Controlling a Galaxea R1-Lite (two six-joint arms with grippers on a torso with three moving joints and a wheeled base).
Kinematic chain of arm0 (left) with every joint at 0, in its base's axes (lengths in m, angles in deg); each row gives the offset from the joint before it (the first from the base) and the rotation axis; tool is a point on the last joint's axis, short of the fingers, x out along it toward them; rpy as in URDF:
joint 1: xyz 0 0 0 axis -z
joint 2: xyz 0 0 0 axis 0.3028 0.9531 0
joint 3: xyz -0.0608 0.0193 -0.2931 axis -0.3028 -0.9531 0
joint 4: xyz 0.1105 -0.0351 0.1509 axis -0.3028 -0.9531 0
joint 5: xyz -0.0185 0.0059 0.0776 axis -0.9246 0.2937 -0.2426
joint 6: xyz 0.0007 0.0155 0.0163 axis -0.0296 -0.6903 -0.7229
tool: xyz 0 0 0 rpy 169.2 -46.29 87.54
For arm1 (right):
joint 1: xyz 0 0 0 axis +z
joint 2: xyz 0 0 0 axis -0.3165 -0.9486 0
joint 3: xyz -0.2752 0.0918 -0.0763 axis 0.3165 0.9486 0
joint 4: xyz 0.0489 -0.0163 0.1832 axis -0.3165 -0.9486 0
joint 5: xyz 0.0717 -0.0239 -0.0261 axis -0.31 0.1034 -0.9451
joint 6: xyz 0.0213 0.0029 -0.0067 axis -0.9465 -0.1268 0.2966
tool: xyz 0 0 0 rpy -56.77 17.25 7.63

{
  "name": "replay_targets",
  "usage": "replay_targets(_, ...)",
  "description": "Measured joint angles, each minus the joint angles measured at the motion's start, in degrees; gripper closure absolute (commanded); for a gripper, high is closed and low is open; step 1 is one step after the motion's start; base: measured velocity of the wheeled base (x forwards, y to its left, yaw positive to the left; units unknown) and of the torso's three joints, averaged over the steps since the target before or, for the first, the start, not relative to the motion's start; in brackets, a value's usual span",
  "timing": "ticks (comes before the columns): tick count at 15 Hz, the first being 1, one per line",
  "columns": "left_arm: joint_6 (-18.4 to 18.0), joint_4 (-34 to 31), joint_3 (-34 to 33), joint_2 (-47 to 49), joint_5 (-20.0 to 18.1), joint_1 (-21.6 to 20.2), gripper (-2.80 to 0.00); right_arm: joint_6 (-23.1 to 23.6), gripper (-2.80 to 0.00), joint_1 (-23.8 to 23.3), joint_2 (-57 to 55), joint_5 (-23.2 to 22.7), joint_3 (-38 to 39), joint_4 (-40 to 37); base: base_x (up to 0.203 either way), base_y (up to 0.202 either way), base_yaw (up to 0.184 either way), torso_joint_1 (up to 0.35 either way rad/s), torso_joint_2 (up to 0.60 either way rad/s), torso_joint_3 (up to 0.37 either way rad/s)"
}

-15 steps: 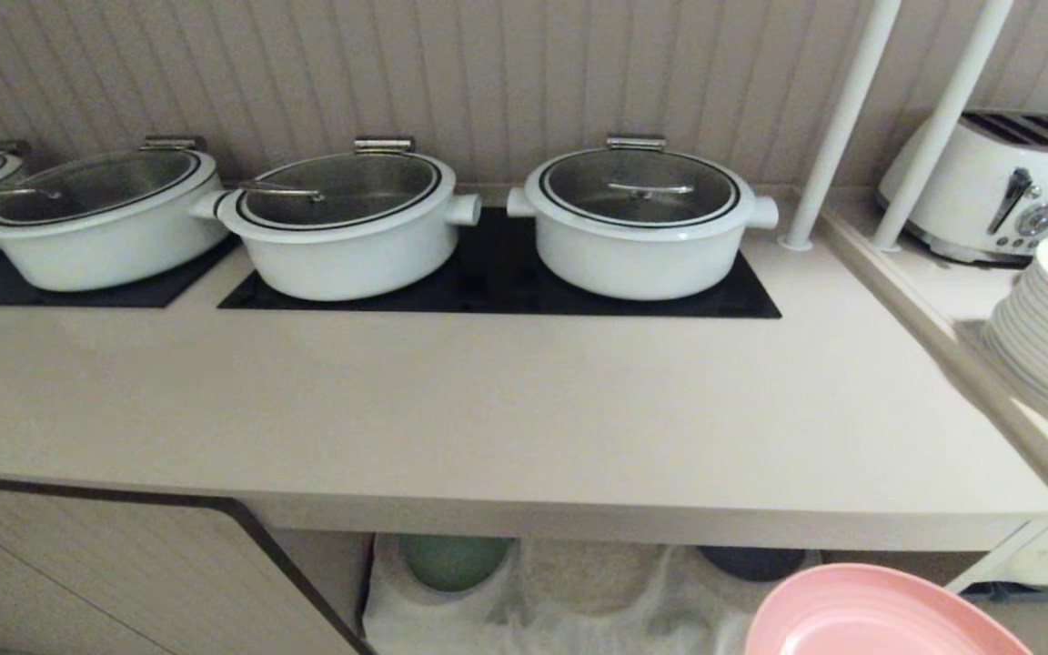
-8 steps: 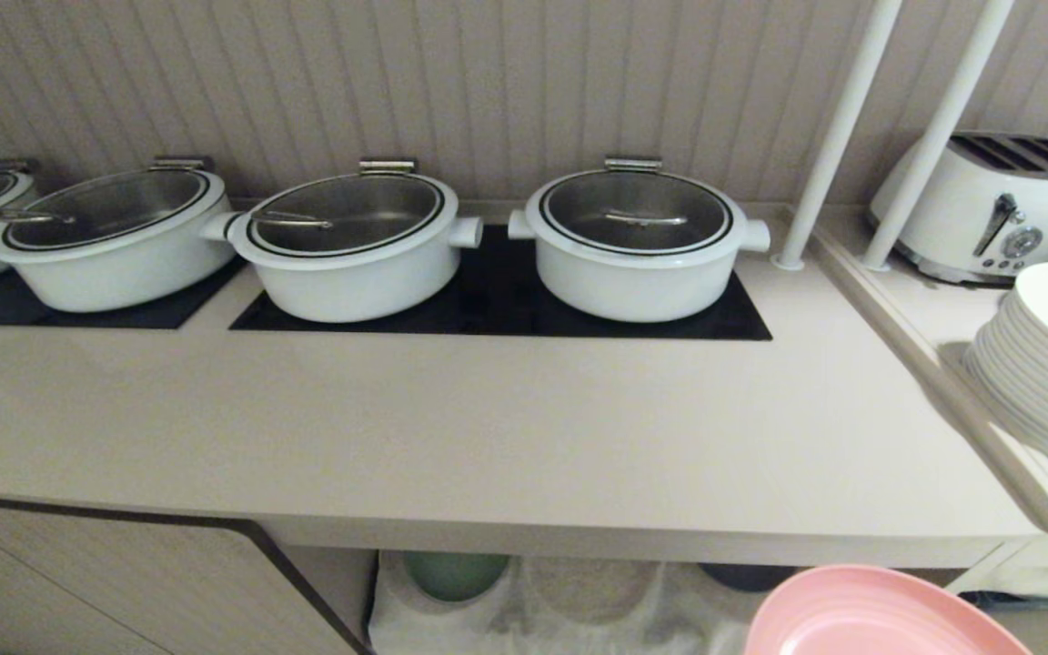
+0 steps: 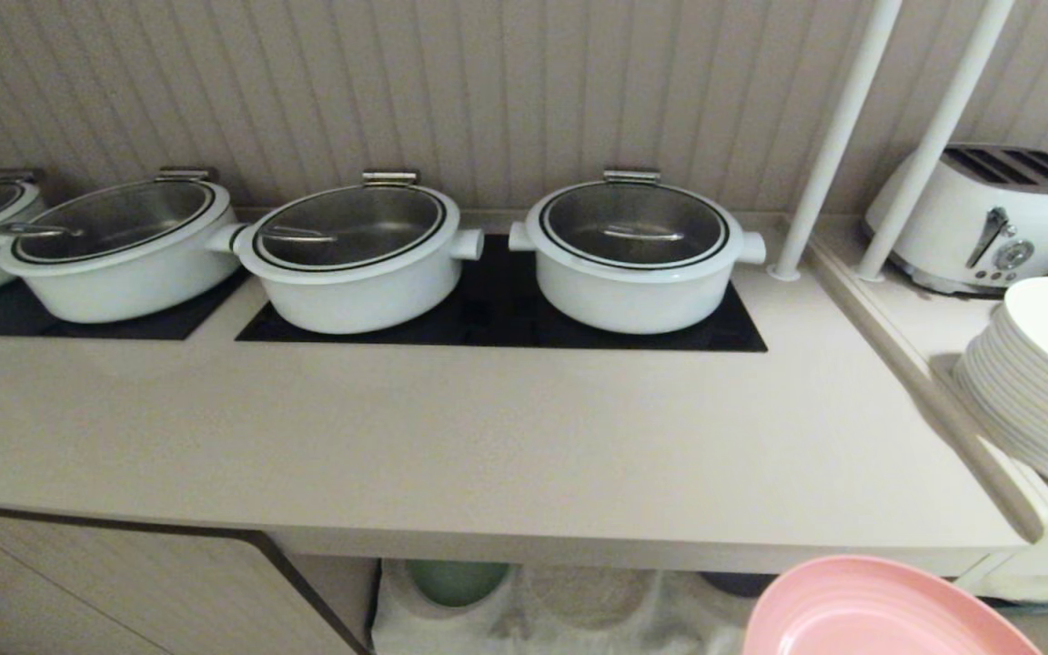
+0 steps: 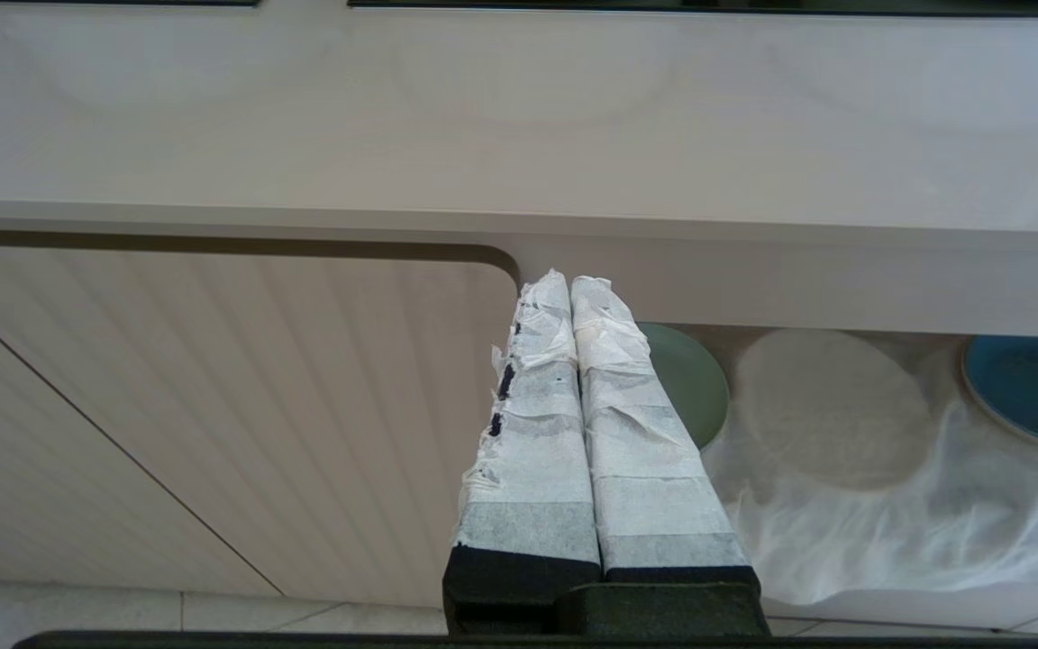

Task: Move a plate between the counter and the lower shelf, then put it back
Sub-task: Put the plate

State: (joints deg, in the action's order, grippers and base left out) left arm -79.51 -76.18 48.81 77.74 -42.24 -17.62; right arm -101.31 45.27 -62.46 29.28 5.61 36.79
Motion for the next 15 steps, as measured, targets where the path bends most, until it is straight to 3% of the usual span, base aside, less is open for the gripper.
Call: replay_targets(15,0.03,0.02,0.00,0.00,-0.02,0.00,0.00,-0.23,0.00,1.98,0.53,0.38,-0.39,-1.13,0.000,0.000,0.000,0.000,0.00,0.000)
